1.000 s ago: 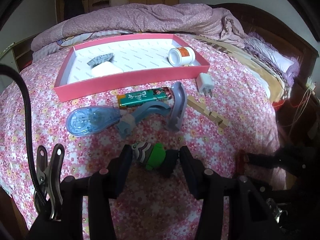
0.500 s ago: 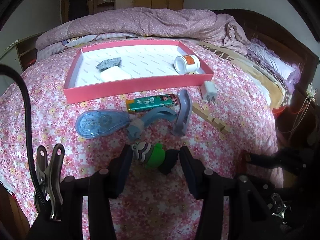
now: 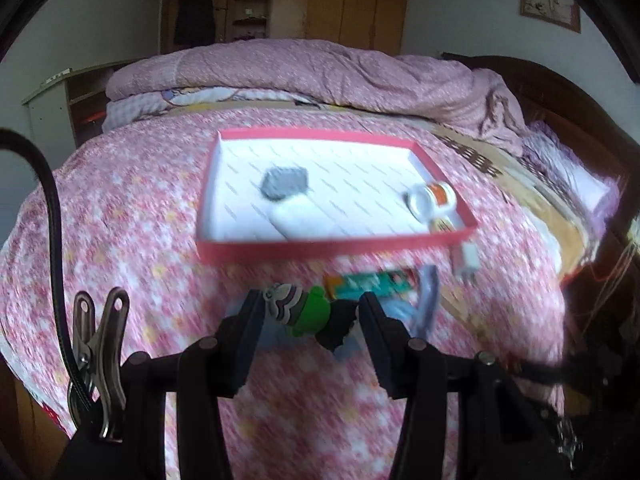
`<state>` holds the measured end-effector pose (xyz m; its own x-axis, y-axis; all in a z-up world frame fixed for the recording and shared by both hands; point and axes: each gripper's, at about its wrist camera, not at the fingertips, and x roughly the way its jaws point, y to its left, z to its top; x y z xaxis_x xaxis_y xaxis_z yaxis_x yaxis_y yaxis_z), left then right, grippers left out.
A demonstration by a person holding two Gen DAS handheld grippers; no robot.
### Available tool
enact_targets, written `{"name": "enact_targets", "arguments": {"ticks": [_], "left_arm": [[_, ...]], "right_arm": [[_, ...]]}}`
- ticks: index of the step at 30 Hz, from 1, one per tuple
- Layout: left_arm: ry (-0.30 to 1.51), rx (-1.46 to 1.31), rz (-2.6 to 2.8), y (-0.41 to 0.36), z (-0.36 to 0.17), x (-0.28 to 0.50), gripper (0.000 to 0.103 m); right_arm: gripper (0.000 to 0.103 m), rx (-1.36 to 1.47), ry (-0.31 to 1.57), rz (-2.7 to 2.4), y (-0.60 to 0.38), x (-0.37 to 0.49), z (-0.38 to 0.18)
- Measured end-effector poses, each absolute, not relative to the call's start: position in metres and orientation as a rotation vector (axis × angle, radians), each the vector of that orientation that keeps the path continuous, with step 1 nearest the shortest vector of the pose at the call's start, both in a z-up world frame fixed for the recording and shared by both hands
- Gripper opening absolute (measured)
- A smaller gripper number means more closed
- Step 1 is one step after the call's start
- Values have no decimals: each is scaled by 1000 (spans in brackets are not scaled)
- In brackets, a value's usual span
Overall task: Organize rigid objects
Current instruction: 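Release the green figurine in the tray with the left tool while the right tool hovers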
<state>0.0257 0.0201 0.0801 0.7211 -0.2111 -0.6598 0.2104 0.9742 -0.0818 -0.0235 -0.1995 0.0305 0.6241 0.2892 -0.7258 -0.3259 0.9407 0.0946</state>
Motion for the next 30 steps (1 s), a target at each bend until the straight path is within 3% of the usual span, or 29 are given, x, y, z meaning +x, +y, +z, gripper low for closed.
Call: {"name": "enact_targets", "arguments": {"ticks": [19,21,23,30], "left_arm": [[724,50,-123,28,73,119,52],[732,35,-102,30,70,121,56],[738,16,-100,33,69,123,67],[761,-13,-91,35,71,119,67]], "right_arm": [[34,-25,856,341,-207,-16,25],[34,-26,861,340,-208,-14,25],[34,-26,866,341,-208,-12,24],[34,-40,869,350,-205,-3,26]]}}
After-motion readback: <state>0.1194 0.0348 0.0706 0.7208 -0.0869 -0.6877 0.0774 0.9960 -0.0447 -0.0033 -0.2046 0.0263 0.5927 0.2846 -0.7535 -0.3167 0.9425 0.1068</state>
